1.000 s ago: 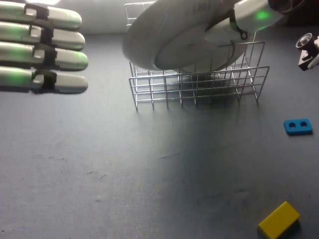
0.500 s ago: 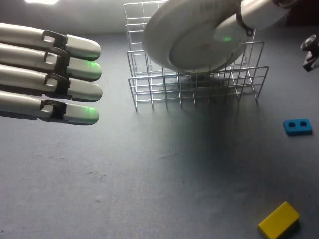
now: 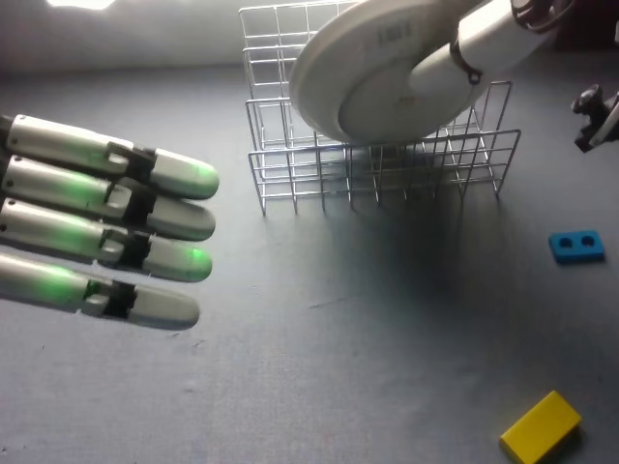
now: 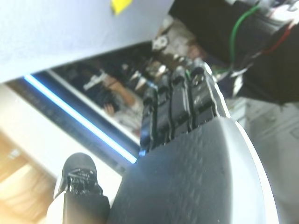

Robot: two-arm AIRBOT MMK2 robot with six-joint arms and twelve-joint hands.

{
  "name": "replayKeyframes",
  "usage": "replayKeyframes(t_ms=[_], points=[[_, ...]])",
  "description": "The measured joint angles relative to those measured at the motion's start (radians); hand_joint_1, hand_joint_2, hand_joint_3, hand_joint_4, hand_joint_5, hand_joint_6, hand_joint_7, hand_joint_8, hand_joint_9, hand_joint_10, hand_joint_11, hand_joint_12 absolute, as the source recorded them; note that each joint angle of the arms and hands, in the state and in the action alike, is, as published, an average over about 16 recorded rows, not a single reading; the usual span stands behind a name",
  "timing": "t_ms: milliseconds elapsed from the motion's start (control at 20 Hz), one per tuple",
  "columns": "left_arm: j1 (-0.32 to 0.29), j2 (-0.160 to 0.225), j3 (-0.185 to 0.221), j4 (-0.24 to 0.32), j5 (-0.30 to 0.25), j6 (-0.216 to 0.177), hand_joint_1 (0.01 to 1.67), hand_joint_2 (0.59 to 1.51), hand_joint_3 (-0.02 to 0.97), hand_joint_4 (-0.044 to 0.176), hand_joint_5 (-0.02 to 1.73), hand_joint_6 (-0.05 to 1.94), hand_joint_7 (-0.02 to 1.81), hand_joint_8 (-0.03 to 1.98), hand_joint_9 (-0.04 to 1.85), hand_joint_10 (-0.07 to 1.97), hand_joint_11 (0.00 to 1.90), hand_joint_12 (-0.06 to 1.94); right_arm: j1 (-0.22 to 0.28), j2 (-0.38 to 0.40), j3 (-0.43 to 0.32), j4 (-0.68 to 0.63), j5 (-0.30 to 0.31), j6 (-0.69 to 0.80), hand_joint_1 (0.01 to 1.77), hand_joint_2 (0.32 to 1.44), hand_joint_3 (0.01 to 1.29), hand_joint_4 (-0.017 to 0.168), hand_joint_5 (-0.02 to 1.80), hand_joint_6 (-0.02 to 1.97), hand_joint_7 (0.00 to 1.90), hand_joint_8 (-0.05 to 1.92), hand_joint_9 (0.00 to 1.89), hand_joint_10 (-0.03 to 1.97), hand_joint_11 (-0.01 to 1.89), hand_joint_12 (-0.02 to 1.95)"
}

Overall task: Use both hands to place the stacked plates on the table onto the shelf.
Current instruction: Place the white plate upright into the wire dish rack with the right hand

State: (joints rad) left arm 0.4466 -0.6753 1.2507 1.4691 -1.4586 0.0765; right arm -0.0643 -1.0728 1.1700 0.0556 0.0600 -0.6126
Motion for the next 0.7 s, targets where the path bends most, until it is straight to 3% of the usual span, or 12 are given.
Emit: replayKeyframes(t_ms=[500, 700], points=[[-0.006, 0.000, -0.039, 0.010, -0.013, 0.006, 0.01, 1.147, 0.004, 0.004, 0.17, 0.01, 0.16, 0.00, 0.11, 0.01, 0.03, 0.04, -0.058, -0.036, 0.039, 0.009, 0.024, -0.013, 1.22, 0.97, 0.01, -0.005, 1.02, 0.77, 1.09, 0.71, 1.16, 0.02, 0.83, 0.74], [-0.009, 0.002, -0.049, 0.006, -0.012, 0.010, 0.01, 1.147, 0.004, 0.004, 0.17, 0.01, 0.16, 0.00, 0.11, 0.01, 0.03, 0.04, -0.078, -0.045, 0.047, 0.010, 0.036, -0.021, 1.22, 0.98, 0.01, -0.006, 1.00, 0.80, 1.07, 0.55, 1.12, 0.02, 0.80, 0.70]])
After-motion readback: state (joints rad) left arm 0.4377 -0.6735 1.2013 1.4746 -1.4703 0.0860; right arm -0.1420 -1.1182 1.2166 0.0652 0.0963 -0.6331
